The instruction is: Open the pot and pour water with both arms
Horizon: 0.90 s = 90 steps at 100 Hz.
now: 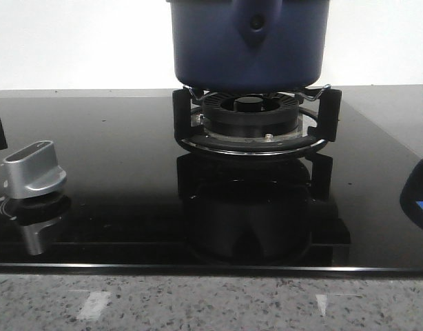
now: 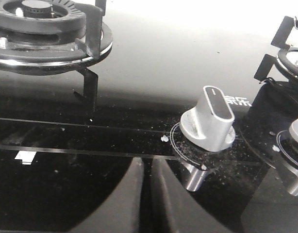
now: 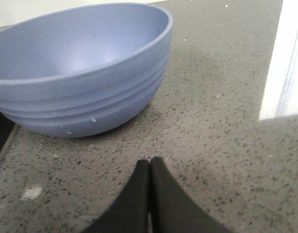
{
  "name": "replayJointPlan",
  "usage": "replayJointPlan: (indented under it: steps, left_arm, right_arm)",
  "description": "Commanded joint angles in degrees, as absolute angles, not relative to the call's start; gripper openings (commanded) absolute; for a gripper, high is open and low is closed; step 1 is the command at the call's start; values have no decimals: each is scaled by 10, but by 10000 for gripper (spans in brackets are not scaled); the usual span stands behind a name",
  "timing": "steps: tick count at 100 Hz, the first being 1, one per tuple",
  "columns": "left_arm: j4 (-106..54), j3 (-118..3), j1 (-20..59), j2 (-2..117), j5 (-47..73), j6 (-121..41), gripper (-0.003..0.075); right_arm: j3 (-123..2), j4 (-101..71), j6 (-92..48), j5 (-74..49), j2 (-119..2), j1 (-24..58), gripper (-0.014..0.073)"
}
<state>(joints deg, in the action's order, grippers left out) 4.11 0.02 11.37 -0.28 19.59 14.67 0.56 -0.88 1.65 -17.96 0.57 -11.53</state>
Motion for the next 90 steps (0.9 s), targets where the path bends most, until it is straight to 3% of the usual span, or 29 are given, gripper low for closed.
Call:
replayJointPlan:
  steps: [1,16,17,52,61,90]
  left_arm:
    - [54,19,113,-18,169,149,-20]
    - [15,19,113,-18,113,149,-20]
    - [-156,19,113,-18,-86,152,-20]
    - [-164,14,113,-18,-84,156,-20]
    - [-164,-4,115,-18,-56,156,-20]
    - [-93,-156,153,70,86,104,-20]
  right_arm:
    - [21,19,13,-105,17,-118,-68]
    - [21,19,13,6,17,-118,-68]
    - [21,-203,16,149,17,-118,-68]
    - [13,-404,25,165,17,-118,-68]
    - [-4,-411,25,125,17,-118,-68]
    - [-171,-279,-38,-173,-44,-118,-68]
